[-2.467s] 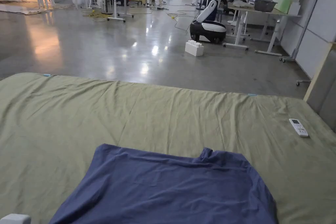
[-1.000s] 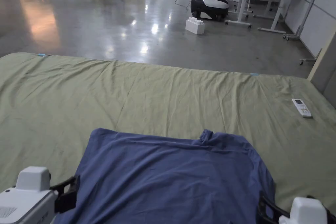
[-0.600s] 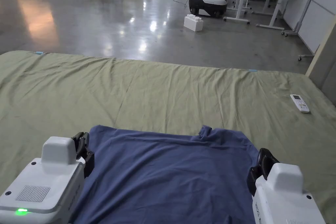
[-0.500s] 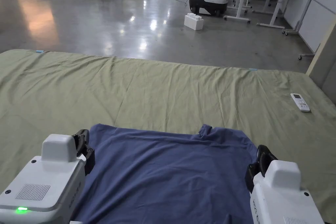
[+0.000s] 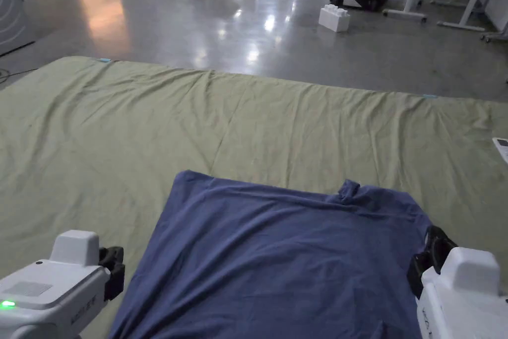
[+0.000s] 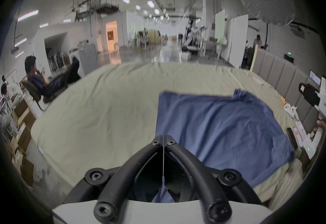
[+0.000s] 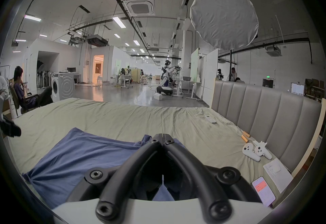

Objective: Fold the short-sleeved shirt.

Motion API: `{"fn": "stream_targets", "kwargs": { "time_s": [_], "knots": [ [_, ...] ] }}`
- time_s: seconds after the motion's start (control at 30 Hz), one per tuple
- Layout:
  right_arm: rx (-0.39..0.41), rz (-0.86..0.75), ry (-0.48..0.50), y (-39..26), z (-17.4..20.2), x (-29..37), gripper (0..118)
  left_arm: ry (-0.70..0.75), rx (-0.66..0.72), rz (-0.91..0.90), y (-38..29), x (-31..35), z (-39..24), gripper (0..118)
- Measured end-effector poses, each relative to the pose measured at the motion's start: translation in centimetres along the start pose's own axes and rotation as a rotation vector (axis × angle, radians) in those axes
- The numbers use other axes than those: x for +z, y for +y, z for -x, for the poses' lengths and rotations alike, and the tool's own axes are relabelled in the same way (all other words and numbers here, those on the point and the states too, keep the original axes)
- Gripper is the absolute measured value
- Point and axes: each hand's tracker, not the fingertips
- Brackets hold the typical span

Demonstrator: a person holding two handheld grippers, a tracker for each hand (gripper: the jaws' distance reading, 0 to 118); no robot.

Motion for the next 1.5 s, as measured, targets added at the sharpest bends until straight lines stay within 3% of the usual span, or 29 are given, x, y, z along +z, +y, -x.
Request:
{"fn": "stream_targets", "kwargs": {
  "time_s": [0.2,0.23,0.33,0.4,0.67,0.77,0.8,0.97,1.0,1.33,1.5],
  "knots": [
    [-0.006,0.065,0.017,-1.4,0.3,-0.3,0,-0.019,0.064,0.262,-3.6,-2.3,2.3,2],
    [-0.002,0.071,0.02,-1.6,0.4,-0.2,0,-0.018,0.074,0.3,-4.1,-2.6,2.3,14],
    [0.006,0.092,0.029,-2.0,0.6,-0.2,0,-0.004,0.111,0.366,-5.4,-3.9,2.9,69],
    [0.013,0.104,0.032,-2.3,0.6,-0.2,0,0.021,0.128,0.398,-6.1,-4.7,3.1,72],
    [0.016,0.147,0.035,-3.2,0.8,-0.1,0,0.074,0.116,0.464,-8.1,-7.5,2.4,72],
    [0.024,0.155,0.038,-3.4,0.9,0.2,0,0.109,0.042,0.463,-7.8,-7.1,0.9,69],
    [0.024,0.157,0.04,-3.4,0.9,0.2,0,0.095,0.018,0.458,-7.8,-7.0,0.5,64],
    [0.027,0.166,0.046,-3.7,1.1,0.4,0,0.024,-0.02,0.463,-7.7,-7.1,-0.5,12],
    [0.028,0.168,0.048,-3.8,1.1,0.5,0,0.004,-0.013,0.464,-7.7,-7.2,-0.5,8],
    [0.063,0.189,0.039,-3.9,-1.6,1.7,0,-0.028,0.112,0.397,-6.0,-4.6,2.5,6],
    [0.083,0.269,0.023,-4.0,-3.9,2.5,0,-0.007,0.084,0.386,-5.5,-4.2,2.5,4]
  ]
}}
